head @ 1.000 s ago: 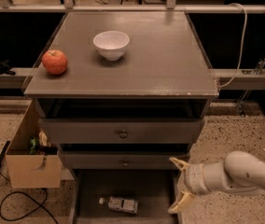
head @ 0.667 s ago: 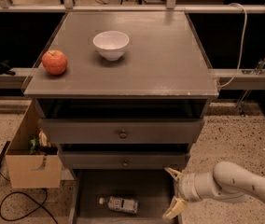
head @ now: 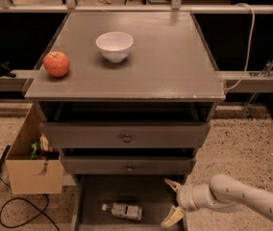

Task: Pick blue plastic bottle from bottom drawer and place on counter

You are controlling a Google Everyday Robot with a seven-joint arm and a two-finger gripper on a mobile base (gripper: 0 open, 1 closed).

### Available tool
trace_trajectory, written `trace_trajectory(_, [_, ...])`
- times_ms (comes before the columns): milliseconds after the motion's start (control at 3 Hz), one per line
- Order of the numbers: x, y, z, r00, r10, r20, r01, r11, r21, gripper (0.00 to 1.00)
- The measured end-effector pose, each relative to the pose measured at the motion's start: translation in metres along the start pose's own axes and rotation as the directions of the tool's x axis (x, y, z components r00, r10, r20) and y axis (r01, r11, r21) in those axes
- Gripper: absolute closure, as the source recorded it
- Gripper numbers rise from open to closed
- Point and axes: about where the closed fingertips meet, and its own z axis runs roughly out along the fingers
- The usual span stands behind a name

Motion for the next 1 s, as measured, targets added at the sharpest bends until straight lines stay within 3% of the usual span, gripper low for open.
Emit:
trace_trajectory(333, [0.015,-0.004,0.018,0.999,0.037,-0.008,-0.037,0.9992,0.013,0.00])
trace_trajectory(1000, [0.065,-0.014,0.094,0.993,0.114,-0.012,-0.114,0.9934,-0.010,0.00])
